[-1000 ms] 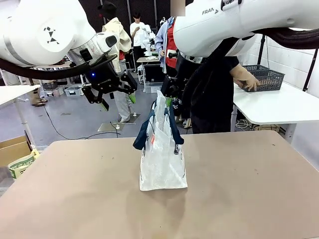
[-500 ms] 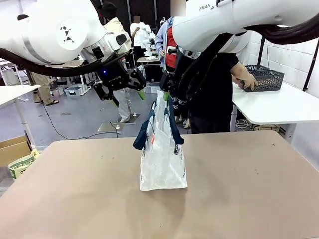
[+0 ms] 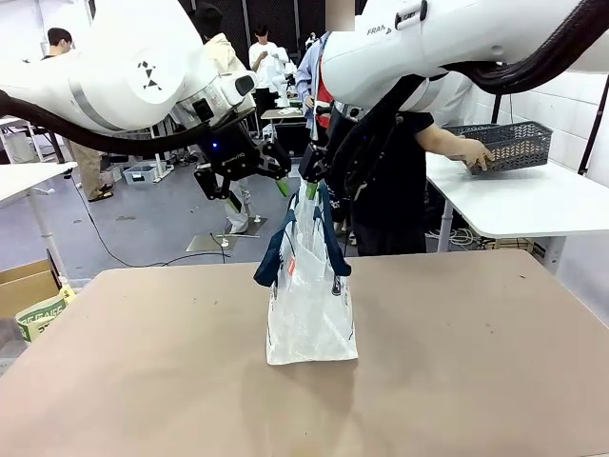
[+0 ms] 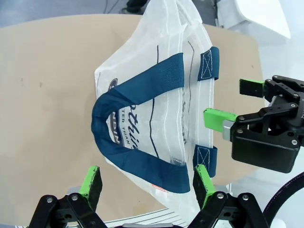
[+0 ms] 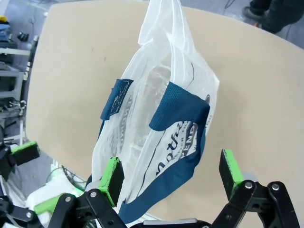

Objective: Transfer purchased items from the store into the shopping bag.
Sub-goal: Open the Reusable shopping bag in the center of the table.

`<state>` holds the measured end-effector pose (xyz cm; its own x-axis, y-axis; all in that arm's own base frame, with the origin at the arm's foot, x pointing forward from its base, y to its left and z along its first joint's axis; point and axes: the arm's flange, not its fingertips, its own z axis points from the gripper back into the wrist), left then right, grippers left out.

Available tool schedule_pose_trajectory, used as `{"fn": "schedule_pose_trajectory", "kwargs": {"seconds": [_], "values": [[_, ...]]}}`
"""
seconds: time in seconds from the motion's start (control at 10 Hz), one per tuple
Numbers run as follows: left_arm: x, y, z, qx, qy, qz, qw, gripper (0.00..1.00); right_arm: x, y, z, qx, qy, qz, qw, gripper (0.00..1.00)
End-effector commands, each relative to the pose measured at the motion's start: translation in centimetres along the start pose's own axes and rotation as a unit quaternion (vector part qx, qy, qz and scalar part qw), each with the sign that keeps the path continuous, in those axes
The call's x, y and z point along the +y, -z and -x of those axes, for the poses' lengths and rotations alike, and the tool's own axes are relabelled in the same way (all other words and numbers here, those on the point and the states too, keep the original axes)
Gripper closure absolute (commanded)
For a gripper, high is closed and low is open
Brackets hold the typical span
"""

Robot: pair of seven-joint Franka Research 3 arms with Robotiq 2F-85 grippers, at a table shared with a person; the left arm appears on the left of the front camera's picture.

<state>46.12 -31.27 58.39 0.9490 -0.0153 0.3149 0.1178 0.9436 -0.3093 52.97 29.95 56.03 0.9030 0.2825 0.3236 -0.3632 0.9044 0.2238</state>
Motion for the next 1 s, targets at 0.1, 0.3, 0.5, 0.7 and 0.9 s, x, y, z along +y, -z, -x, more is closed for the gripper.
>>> {"fn": "schedule_pose_trajectory", "kwargs": {"seconds": [0.1, 0.3, 0.5, 0.7, 0.9], "values": [[-0.9, 1.5, -1.3, 0.015, 0.007, 0.010, 1.000, 0.00, -1.0, 0.9, -1.0, 0.020, 0.010, -0.025, 0.999, 0.00], [-1.4, 2.4, -1.9, 0.019, 0.008, 0.002, 1.000, 0.00, -1.6, 1.5, -1.2, 0.030, 0.011, -0.029, 0.999, 0.00], [-1.2, 3.3, -2.3, 0.024, -0.002, -0.007, 1.000, 0.00, -2.0, 1.9, -1.2, 0.036, 0.016, -0.034, 0.999, 0.00], [-0.6, 4.4, -2.7, 0.031, -0.004, -0.013, 0.999, 0.00, -2.4, 2.7, -1.5, 0.044, 0.020, -0.037, 0.998, 0.00], [0.2, 5.1, -2.5, 0.045, -0.011, -0.018, 0.999, 0.00, -2.1, 3.3, -1.6, 0.049, 0.020, -0.033, 0.998, 0.00]]}}
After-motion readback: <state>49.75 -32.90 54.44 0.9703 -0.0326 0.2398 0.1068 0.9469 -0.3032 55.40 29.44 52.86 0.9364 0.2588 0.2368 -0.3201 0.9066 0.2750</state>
